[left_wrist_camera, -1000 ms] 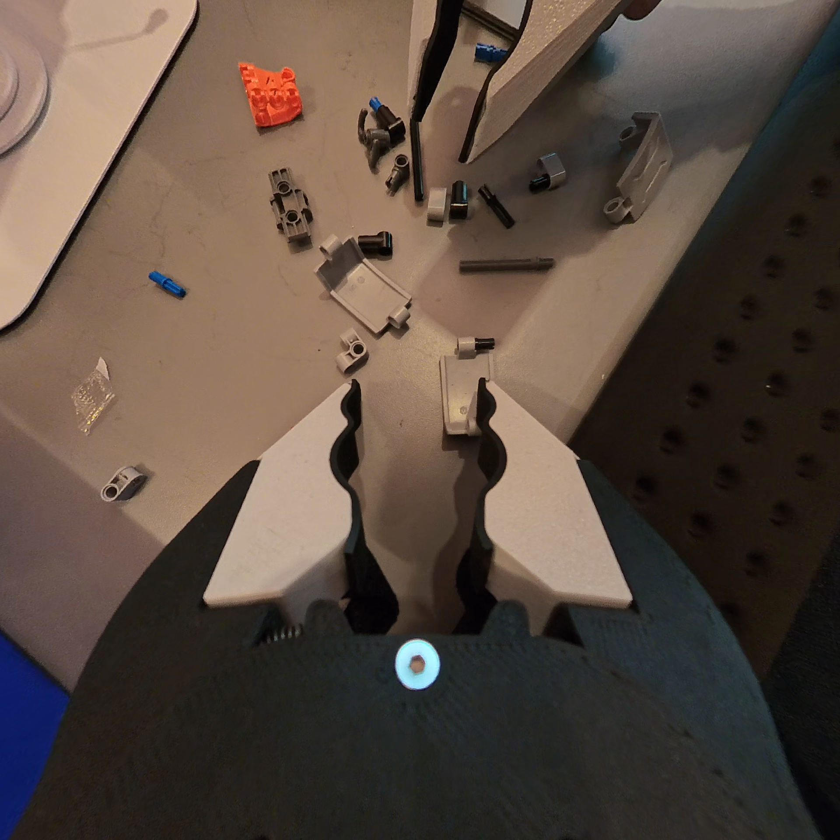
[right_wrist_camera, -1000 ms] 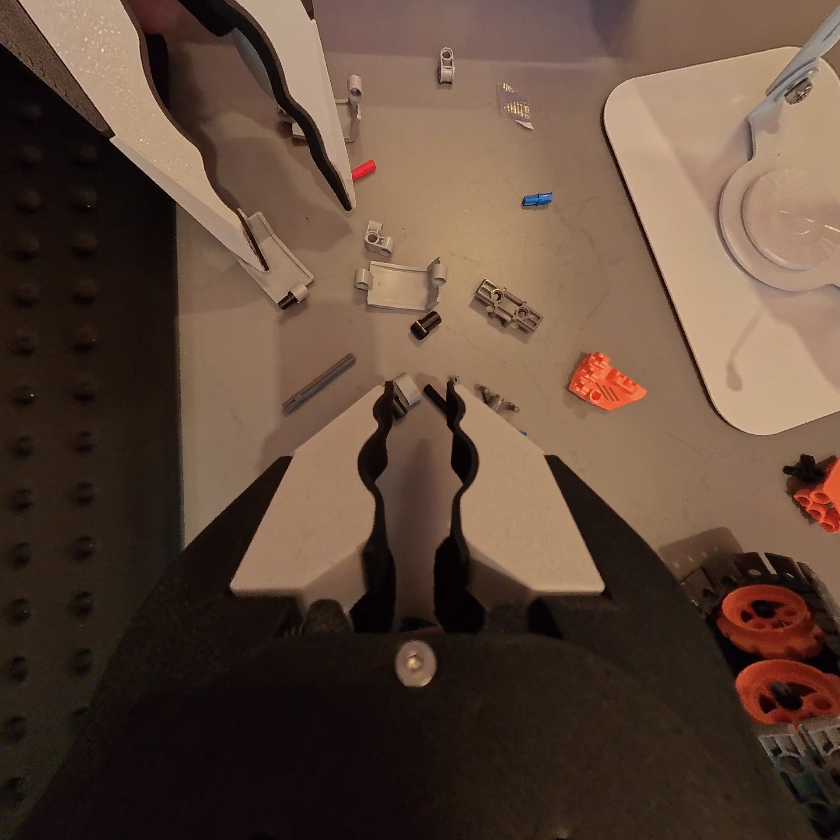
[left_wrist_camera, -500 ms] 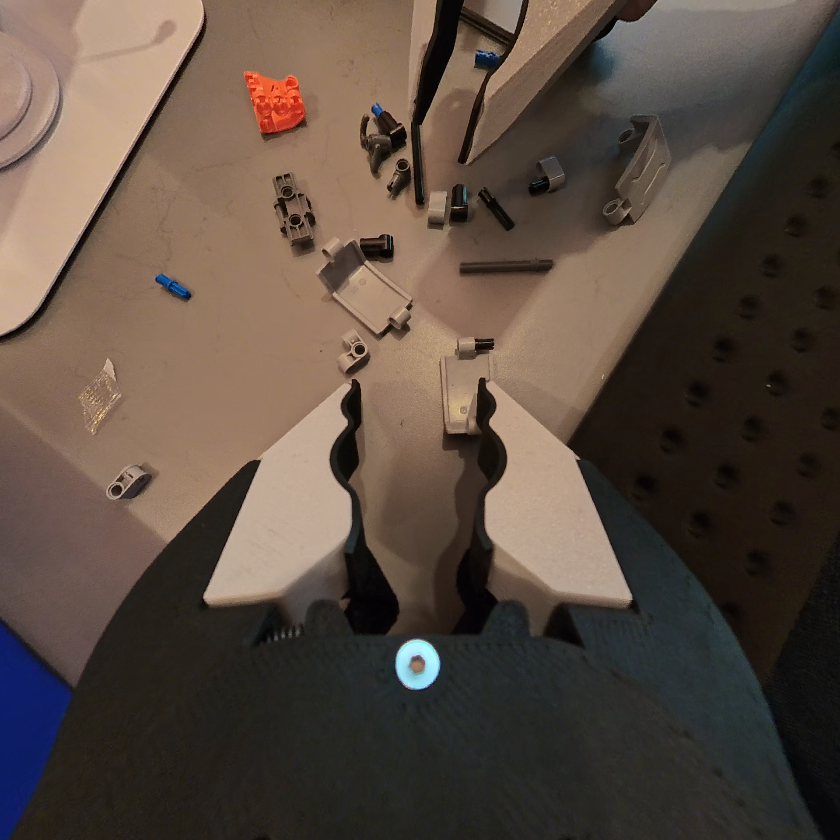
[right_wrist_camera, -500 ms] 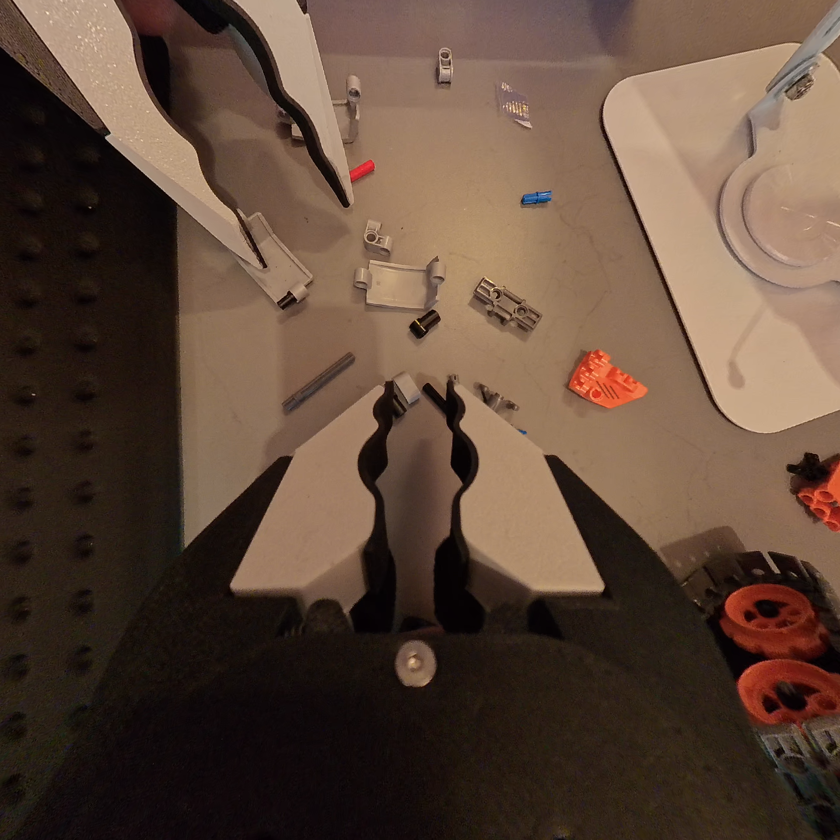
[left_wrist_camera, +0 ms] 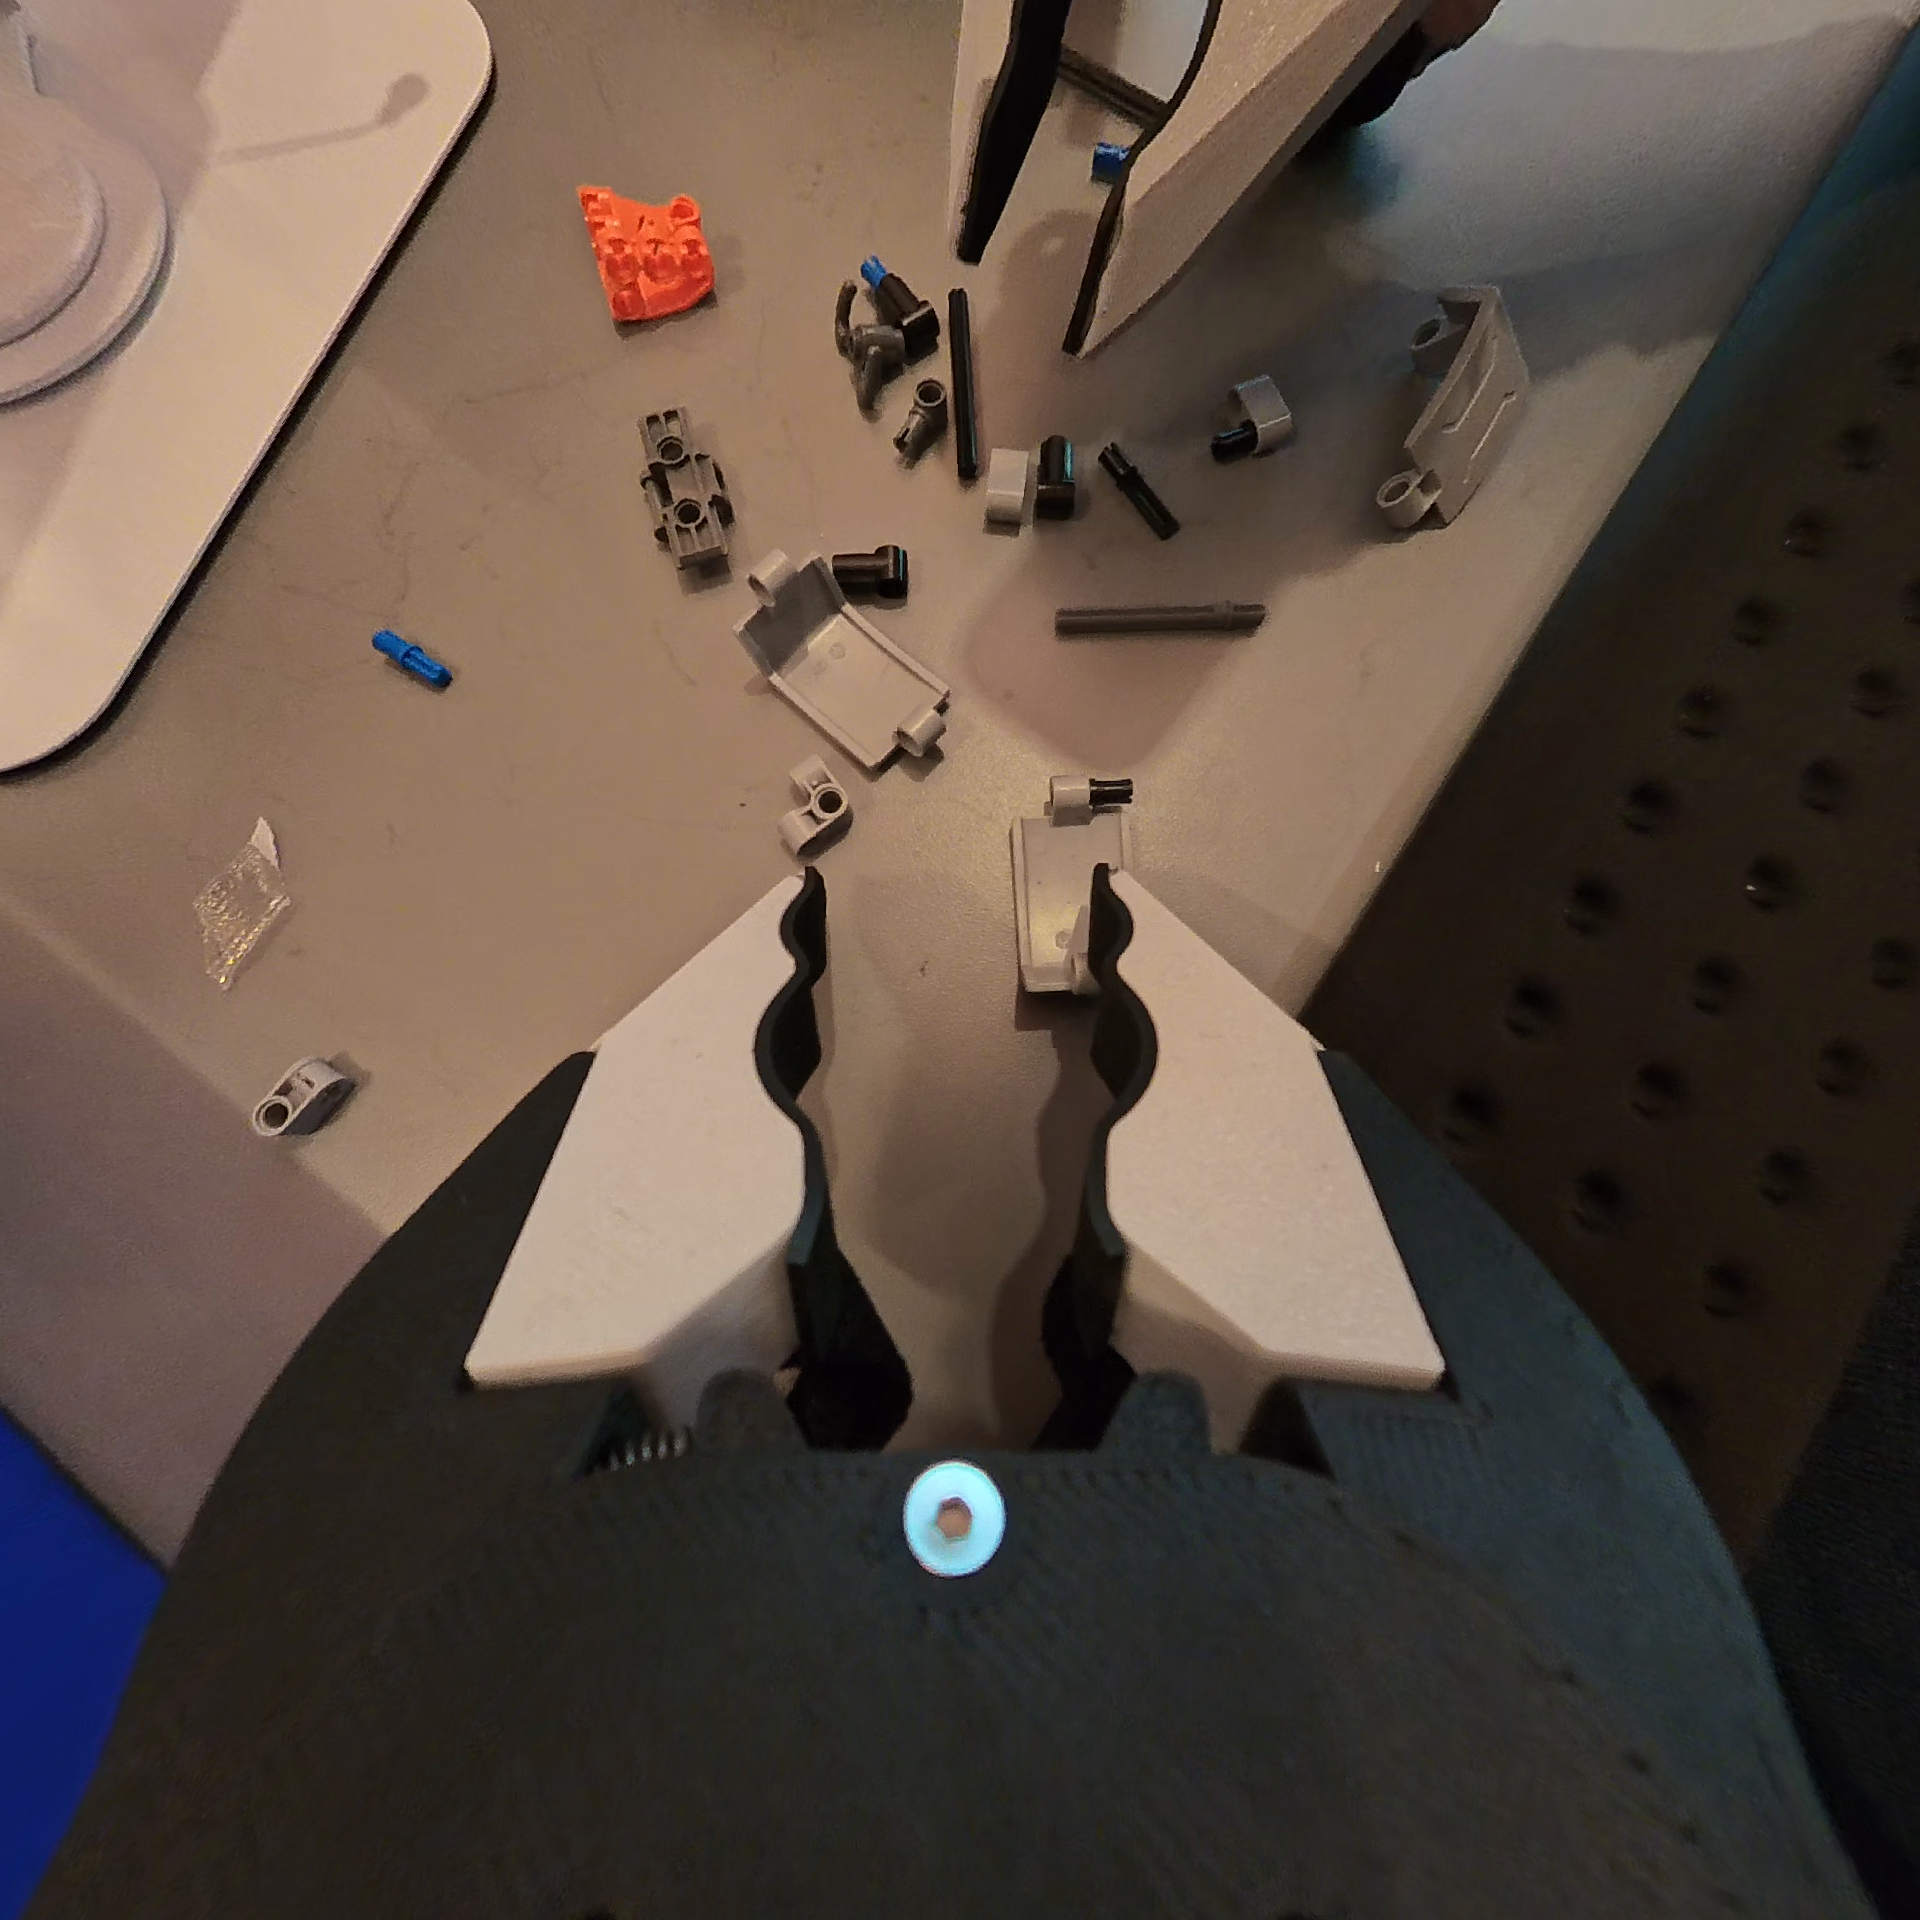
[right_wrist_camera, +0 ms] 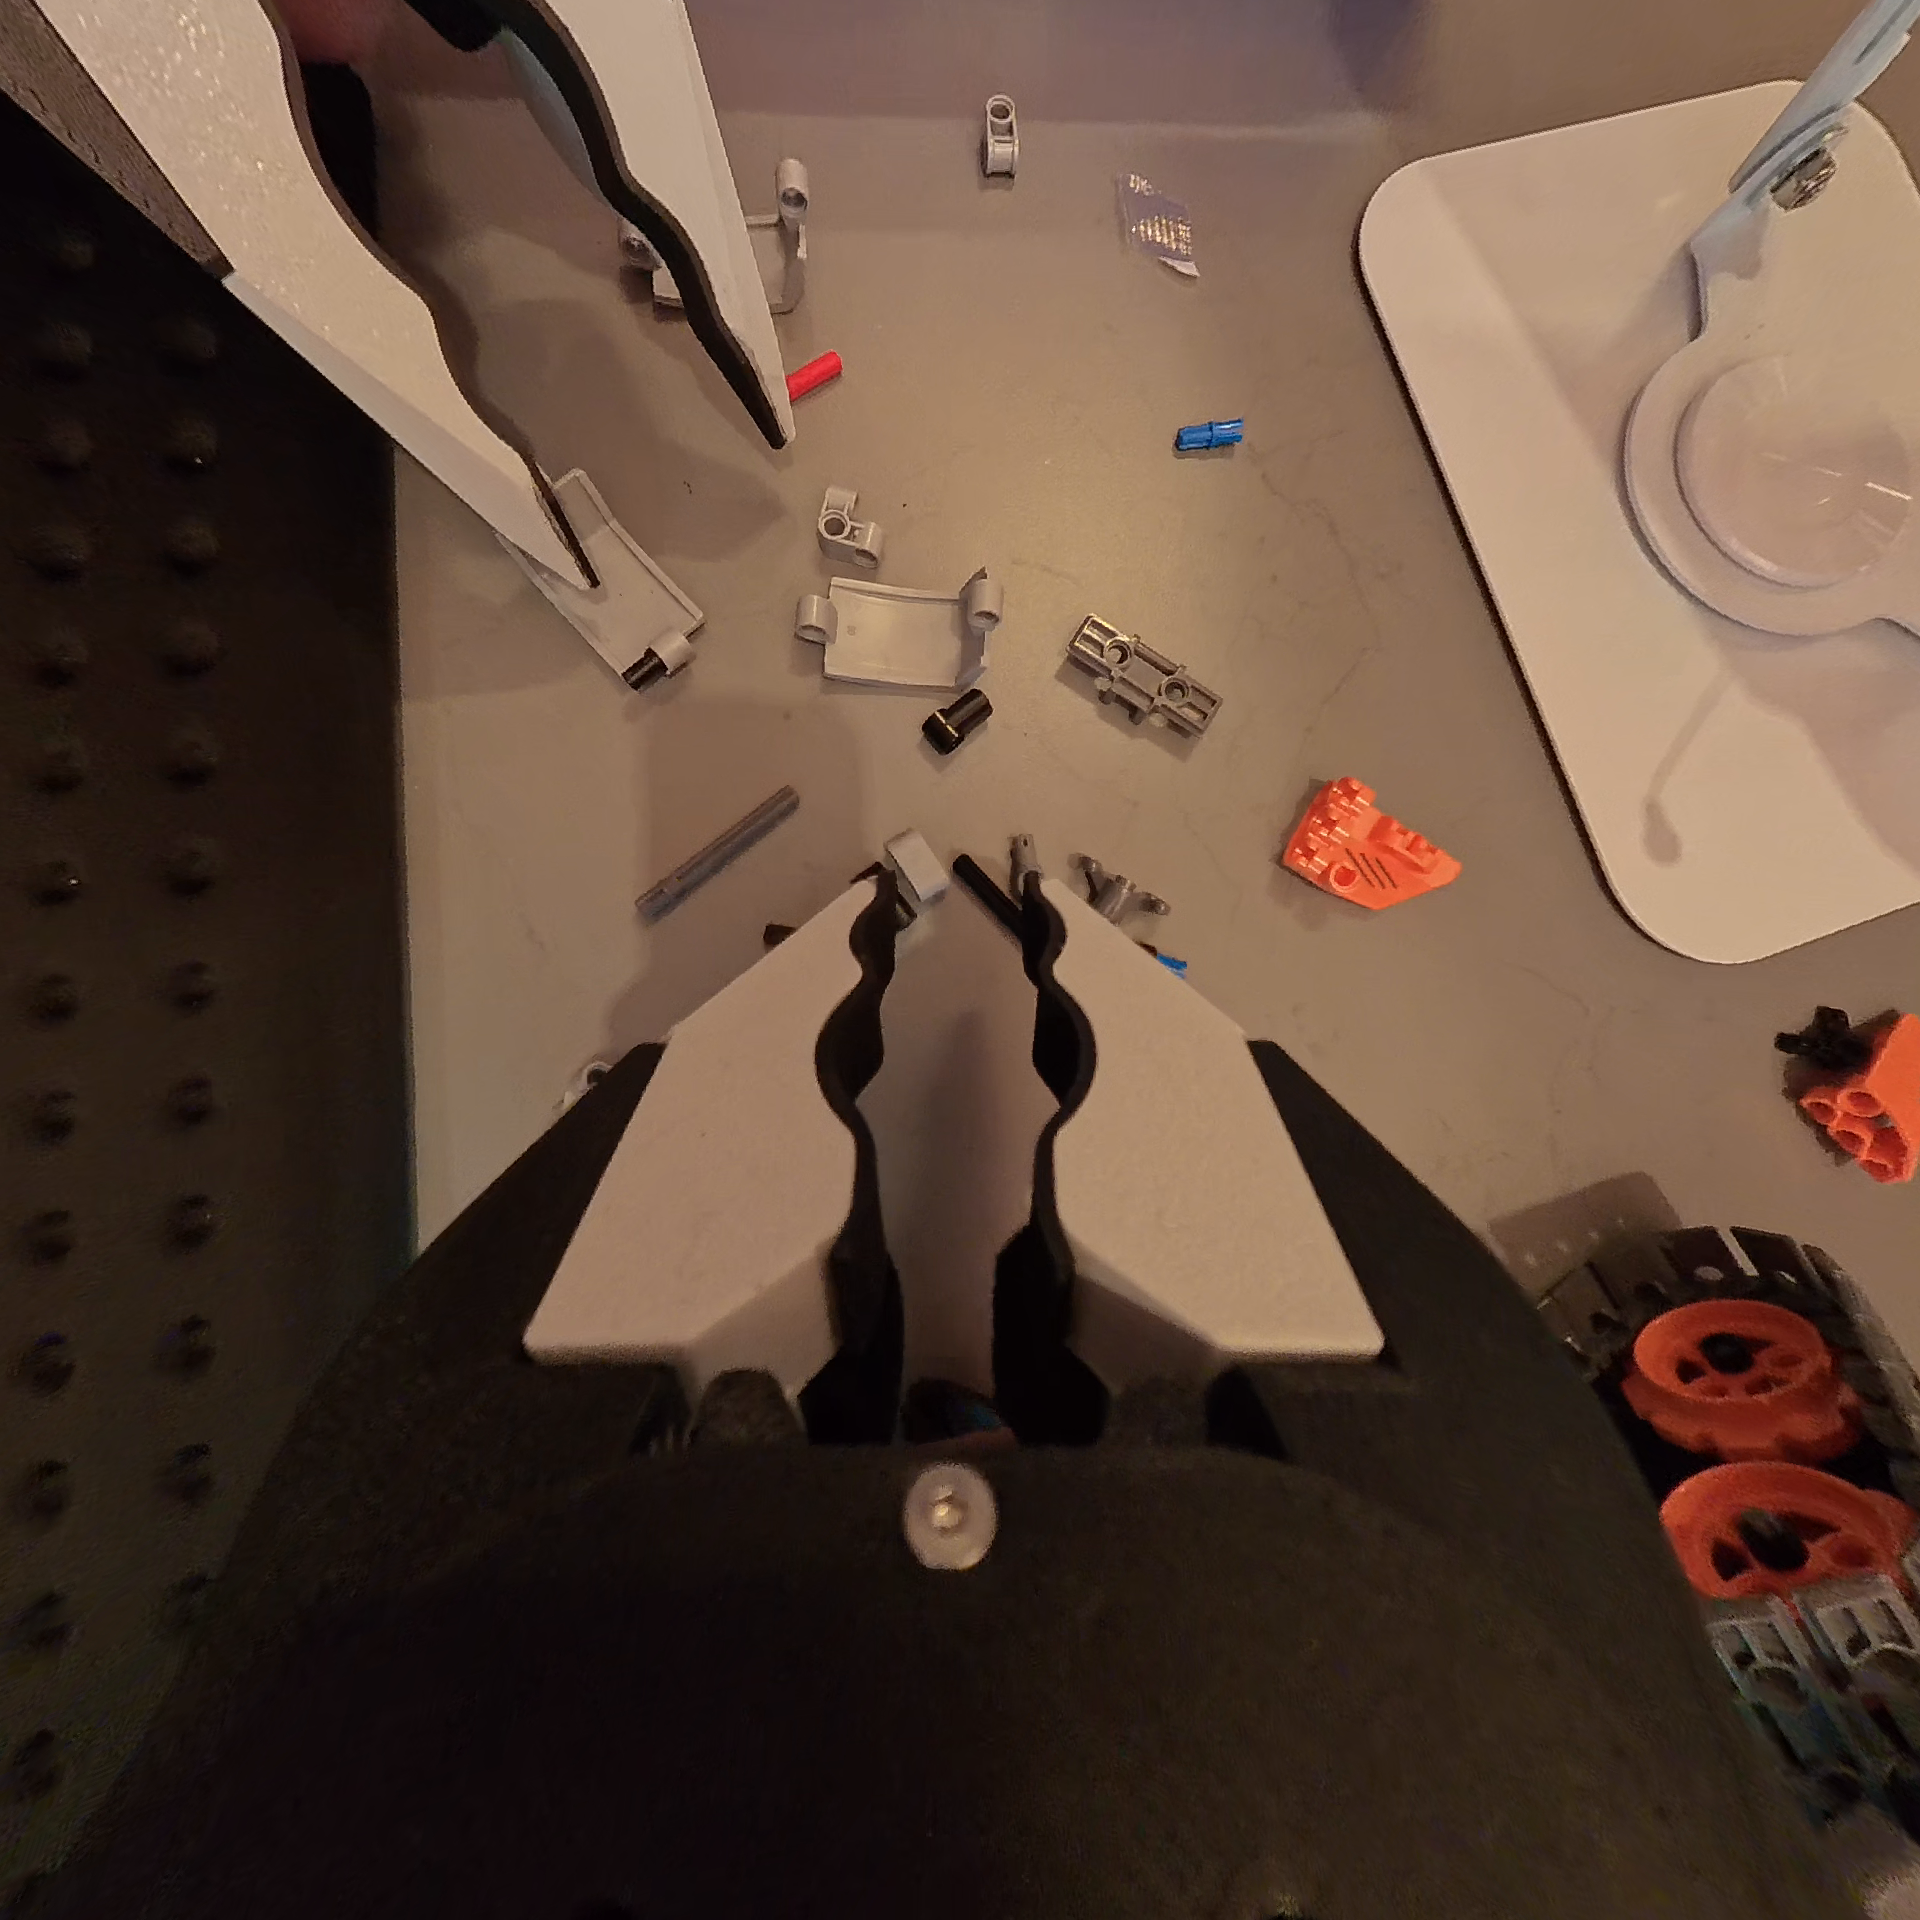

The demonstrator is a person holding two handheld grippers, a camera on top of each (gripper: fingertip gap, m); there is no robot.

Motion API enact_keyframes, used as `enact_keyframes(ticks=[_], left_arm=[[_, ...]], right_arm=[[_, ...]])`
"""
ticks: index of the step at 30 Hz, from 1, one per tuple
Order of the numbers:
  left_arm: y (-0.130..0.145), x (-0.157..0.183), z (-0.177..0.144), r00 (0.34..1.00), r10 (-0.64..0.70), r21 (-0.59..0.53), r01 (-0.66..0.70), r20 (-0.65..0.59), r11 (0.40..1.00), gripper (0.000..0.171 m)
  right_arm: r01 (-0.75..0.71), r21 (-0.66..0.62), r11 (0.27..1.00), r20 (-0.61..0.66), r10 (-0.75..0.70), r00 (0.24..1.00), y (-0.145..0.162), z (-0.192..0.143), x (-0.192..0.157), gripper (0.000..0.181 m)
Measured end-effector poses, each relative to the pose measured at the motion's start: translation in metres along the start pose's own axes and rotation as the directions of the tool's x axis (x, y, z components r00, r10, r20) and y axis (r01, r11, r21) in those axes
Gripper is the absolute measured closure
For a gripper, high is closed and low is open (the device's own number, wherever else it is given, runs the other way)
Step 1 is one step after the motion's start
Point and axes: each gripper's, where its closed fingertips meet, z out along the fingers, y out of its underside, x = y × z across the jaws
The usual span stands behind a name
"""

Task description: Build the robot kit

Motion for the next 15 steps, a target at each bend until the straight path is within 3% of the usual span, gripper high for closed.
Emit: enact_keyframes(ticks=[15], left_arm=[[-0.0022,-0.0004,-0.0024,1.0,-0.011,0.034,0.012,-0.011,0.999,0.123]], right_arm=[[0.004,-0.028,1.0,0.016,-0.003,1.0,0.0003,-0.0034,-0.0004,0.157]])
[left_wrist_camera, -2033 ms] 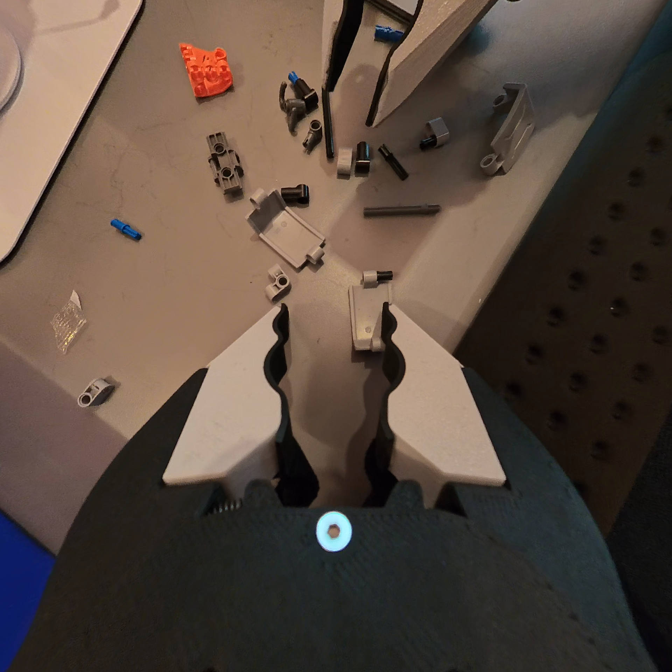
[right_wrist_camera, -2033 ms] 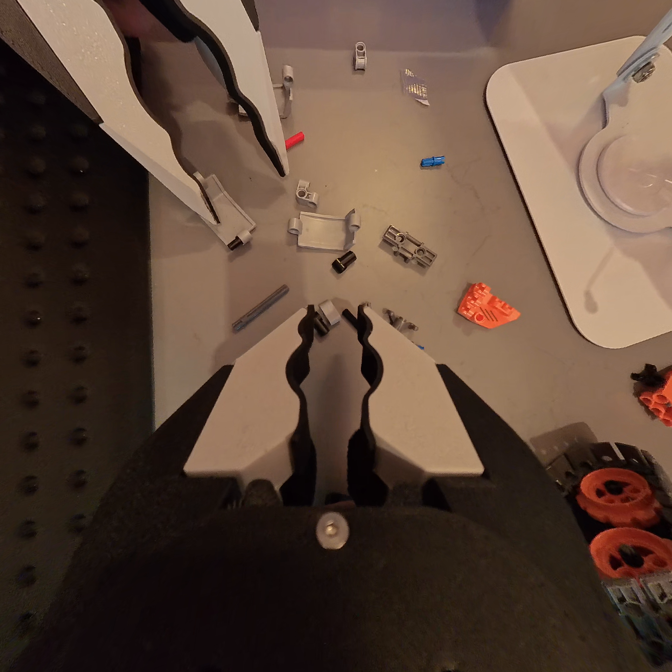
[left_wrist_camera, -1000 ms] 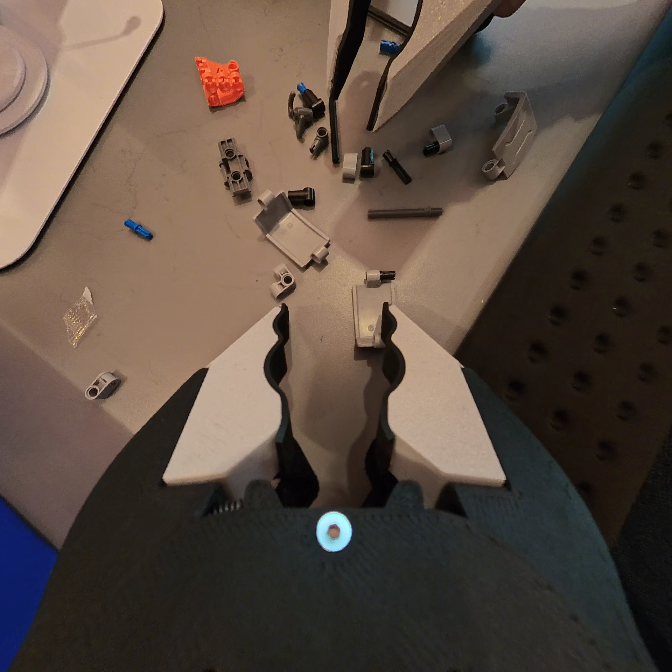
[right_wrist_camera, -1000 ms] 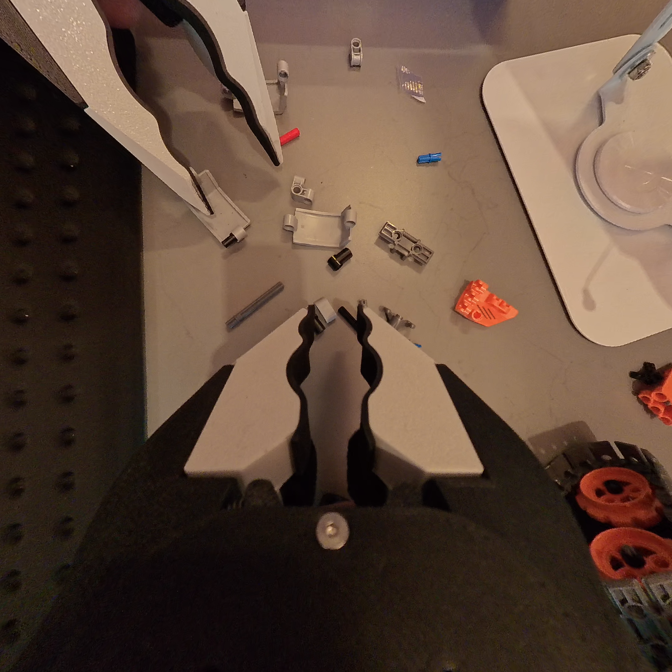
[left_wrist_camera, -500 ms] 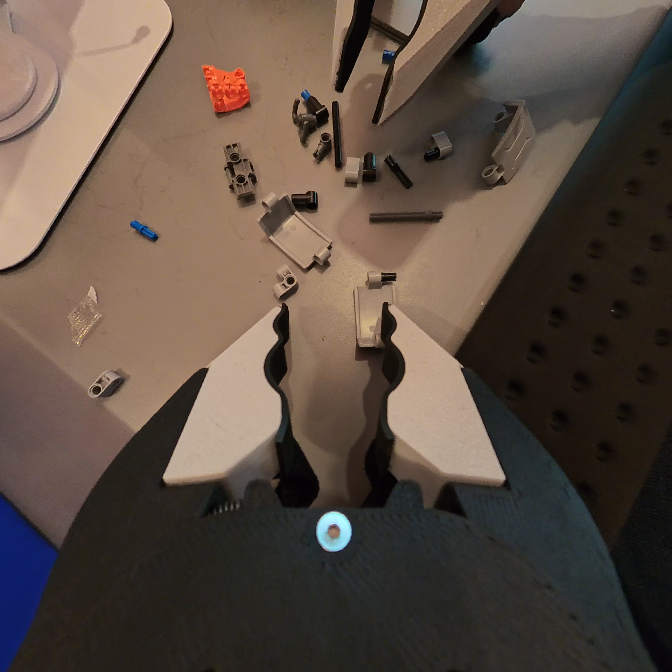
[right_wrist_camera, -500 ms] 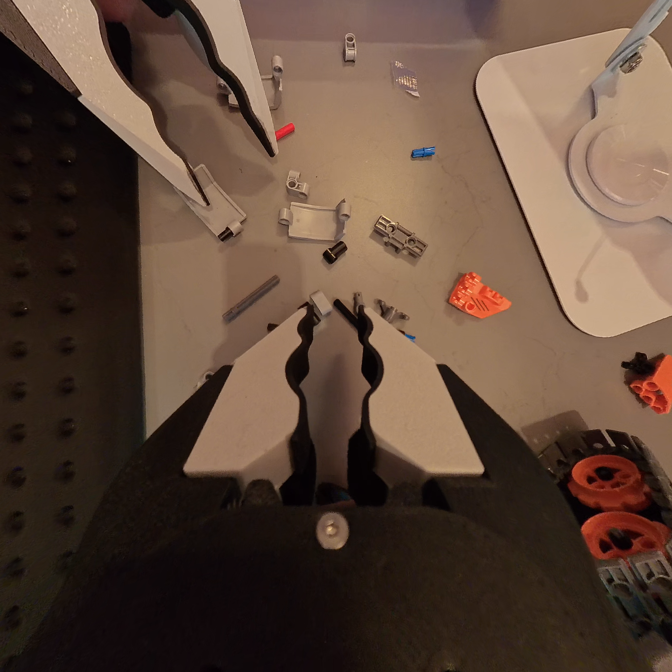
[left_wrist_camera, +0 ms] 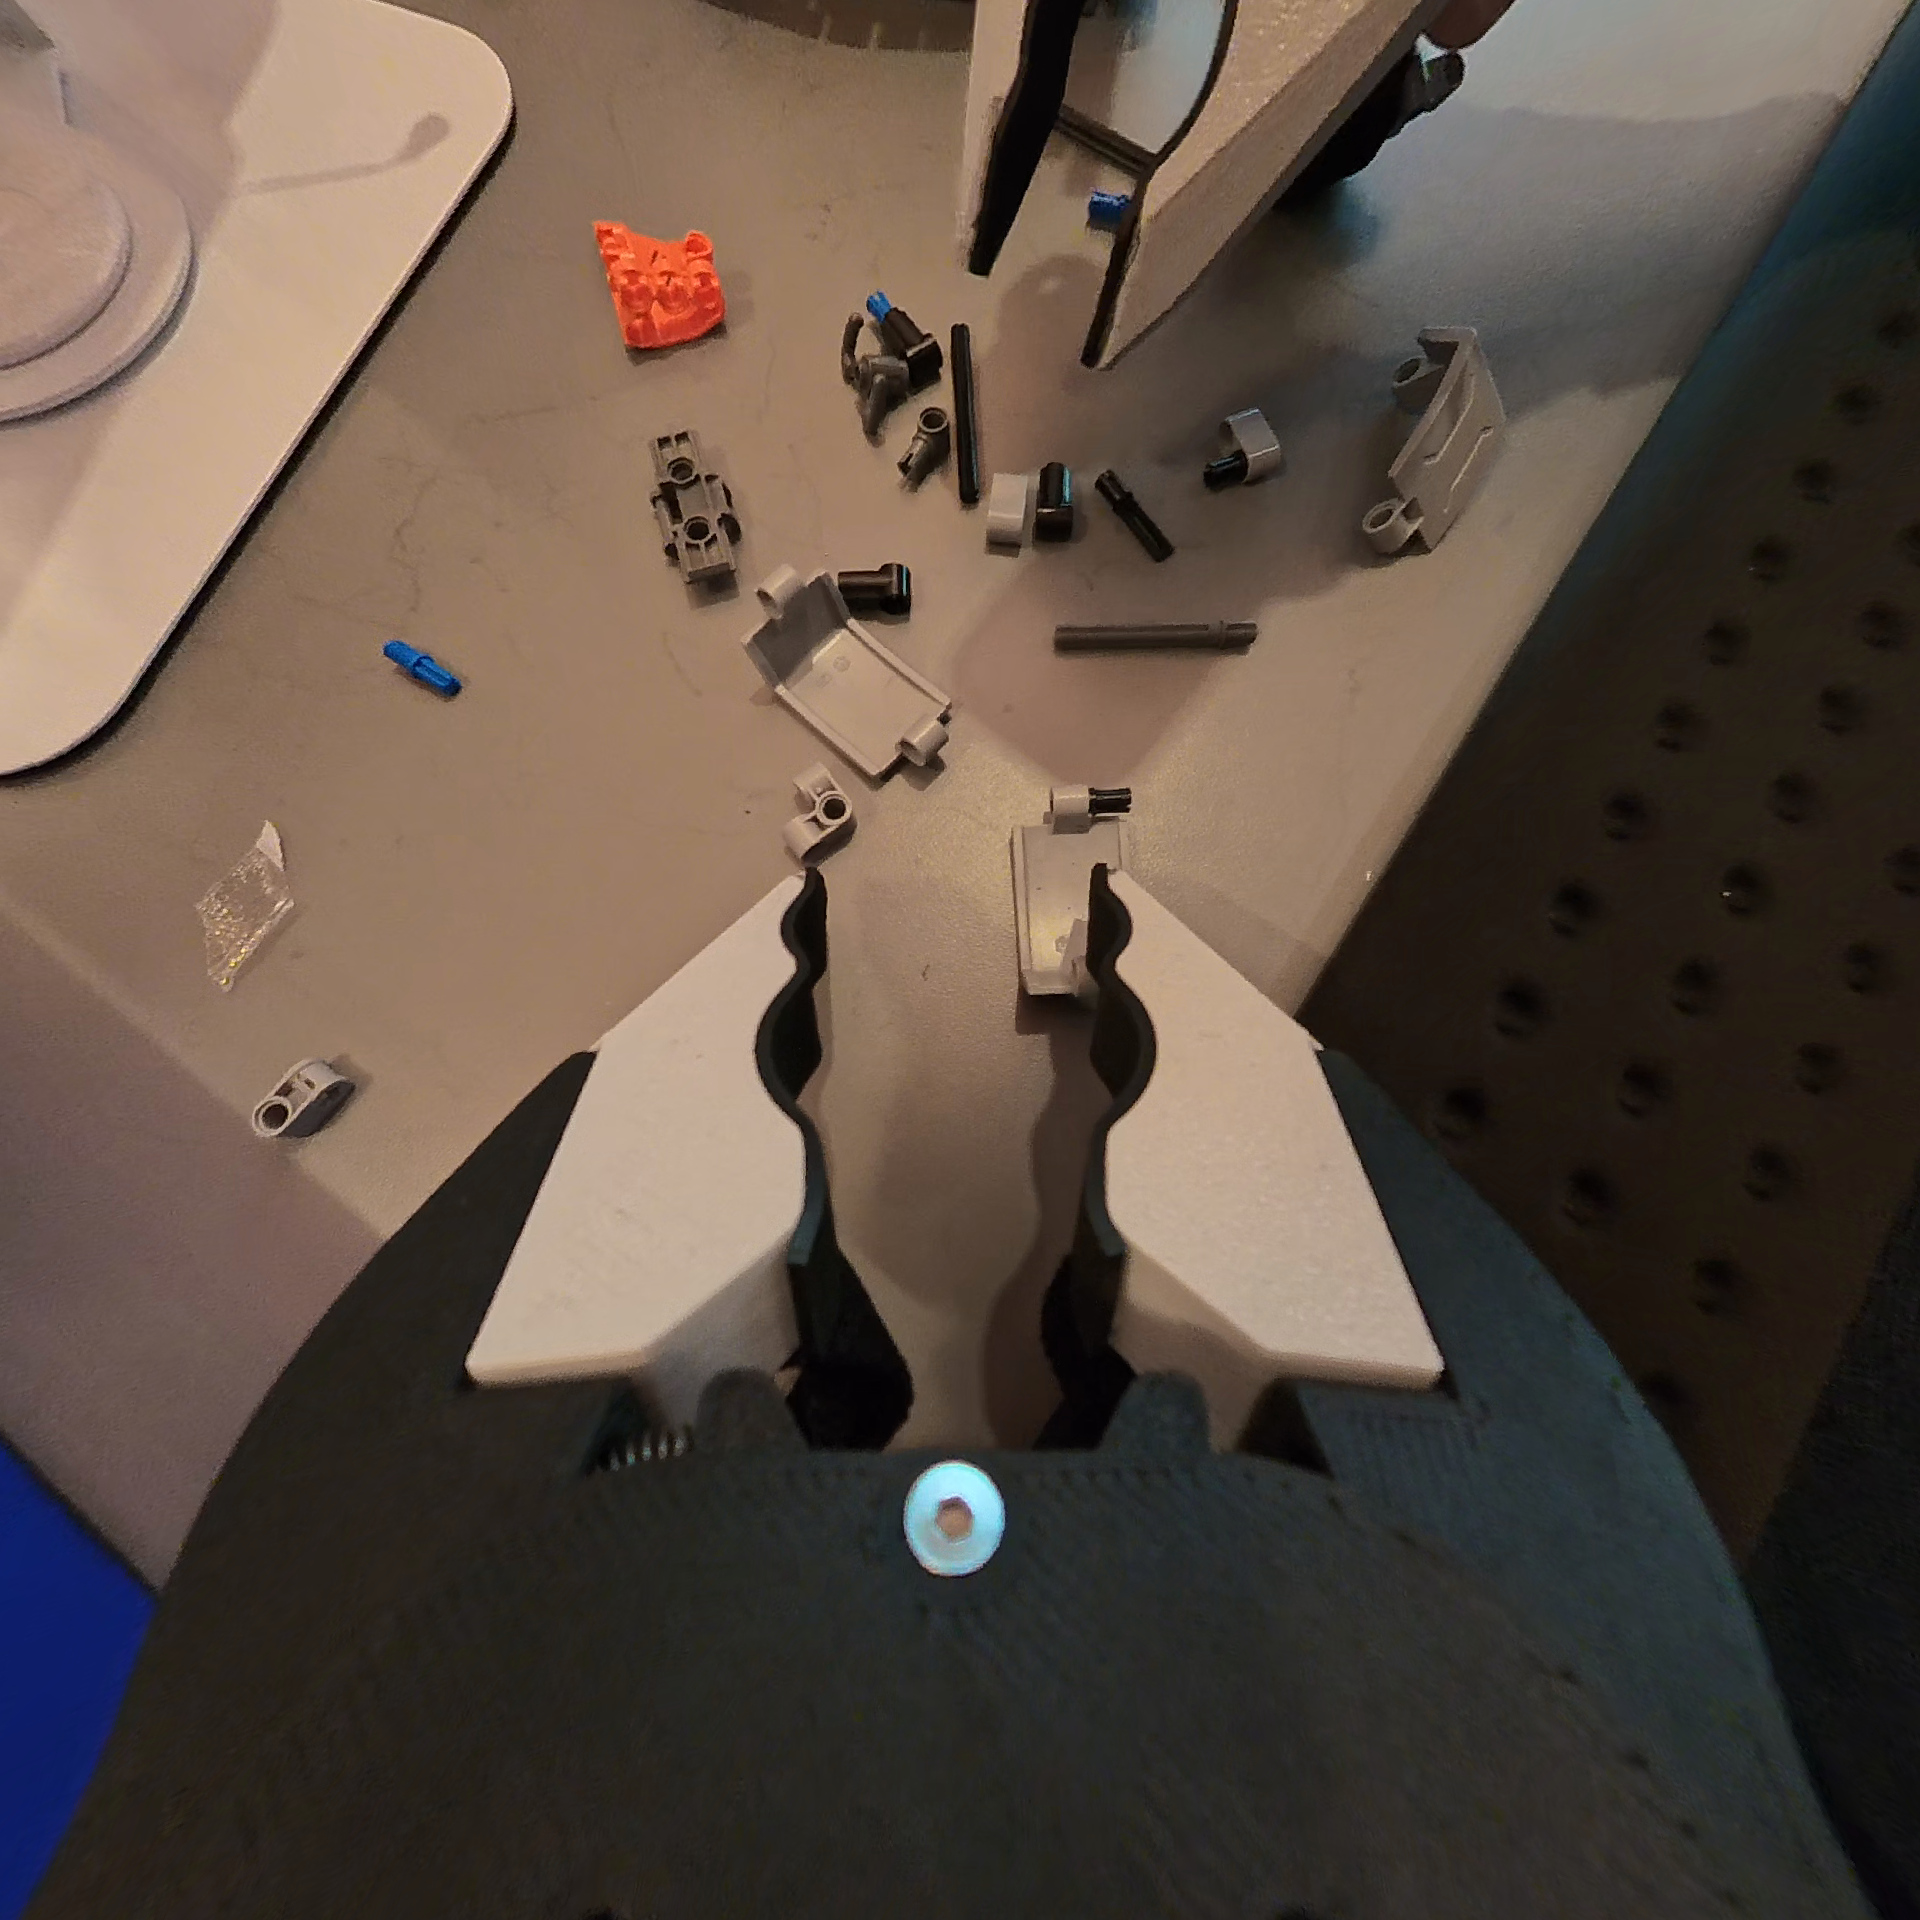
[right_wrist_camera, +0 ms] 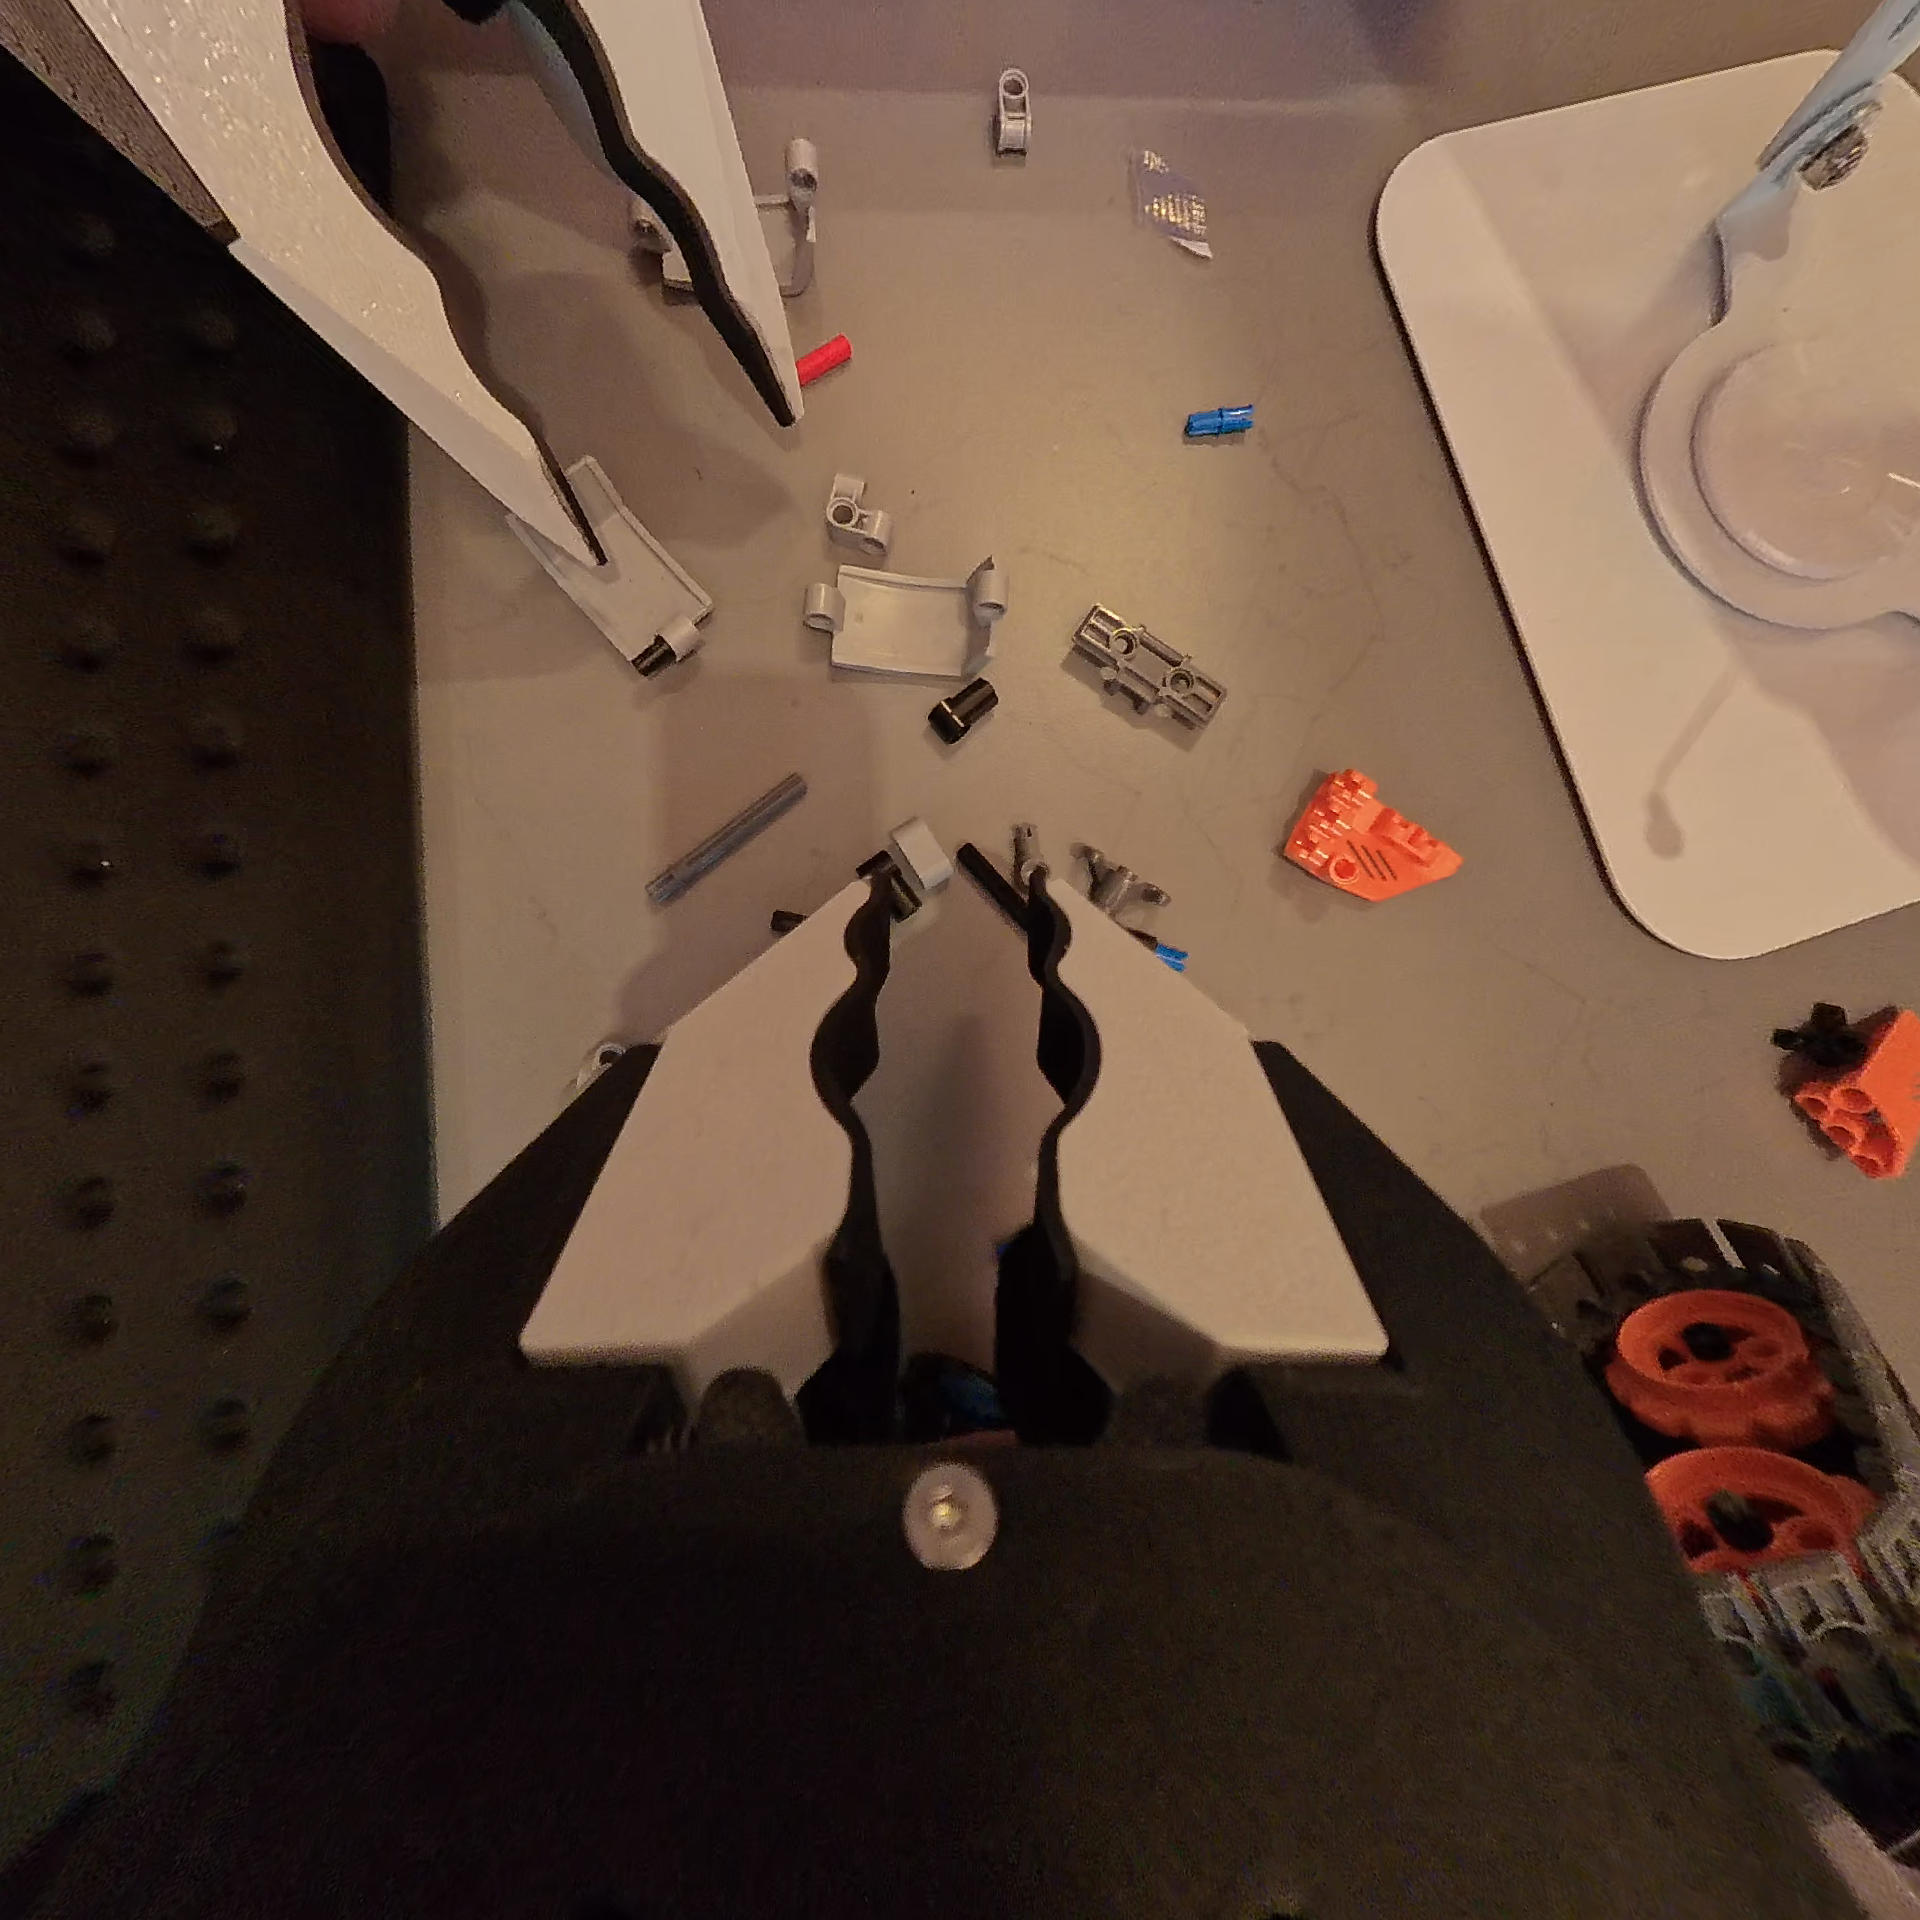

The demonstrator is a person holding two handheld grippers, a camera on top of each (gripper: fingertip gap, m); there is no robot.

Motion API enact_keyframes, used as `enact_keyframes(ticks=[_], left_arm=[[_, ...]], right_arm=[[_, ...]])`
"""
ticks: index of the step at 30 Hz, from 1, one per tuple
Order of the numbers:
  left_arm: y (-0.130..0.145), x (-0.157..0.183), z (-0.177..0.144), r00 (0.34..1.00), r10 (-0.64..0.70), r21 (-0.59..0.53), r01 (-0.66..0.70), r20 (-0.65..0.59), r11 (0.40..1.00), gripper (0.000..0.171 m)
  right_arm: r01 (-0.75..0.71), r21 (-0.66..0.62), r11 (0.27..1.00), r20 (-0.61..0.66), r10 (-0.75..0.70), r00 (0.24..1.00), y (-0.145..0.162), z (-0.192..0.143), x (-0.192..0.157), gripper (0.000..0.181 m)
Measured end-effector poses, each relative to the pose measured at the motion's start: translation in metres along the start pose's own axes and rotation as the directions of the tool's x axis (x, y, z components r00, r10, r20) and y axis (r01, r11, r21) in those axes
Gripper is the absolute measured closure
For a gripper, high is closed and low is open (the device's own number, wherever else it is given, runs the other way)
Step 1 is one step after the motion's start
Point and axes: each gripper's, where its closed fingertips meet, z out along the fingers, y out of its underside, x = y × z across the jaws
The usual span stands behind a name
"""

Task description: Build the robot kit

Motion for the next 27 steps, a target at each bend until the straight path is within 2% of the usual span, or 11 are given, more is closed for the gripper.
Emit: enact_keyframes(ticks=[9,12,20,27], left_arm=[[0.0,0.001,0.0,1.0,0.002,0.014,-0.002,-0.013,1.0,0.124],[-0.001,0.002,-0.001,1.0,0.002,0.019,-0.001,-0.02,1.0,0.124],[0.0,0.006,0.0,0.999,0.016,0.004,-0.016,-0.048,1.0,0.124],[0.003,0.013,0.002,0.996,0.056,-0.035,-0.059,-0.07,0.998,0.124]], right_arm=[[0.072,-0.072,0.995,0.042,-0.069,0.997,0.004,0.01,-0.01,0.16],[0.107,-0.062,0.992,0.053,-0.104,0.993,-0.003,0.015,-0.014,0.163],[0.13,-0.163,0.978,0.083,-0.118,0.99,0.006,0.035,-0.013,0.169],[0.116,-0.133,0.984,0.097,-0.104,0.99,0.004,0.036,-0.015,0.175]])
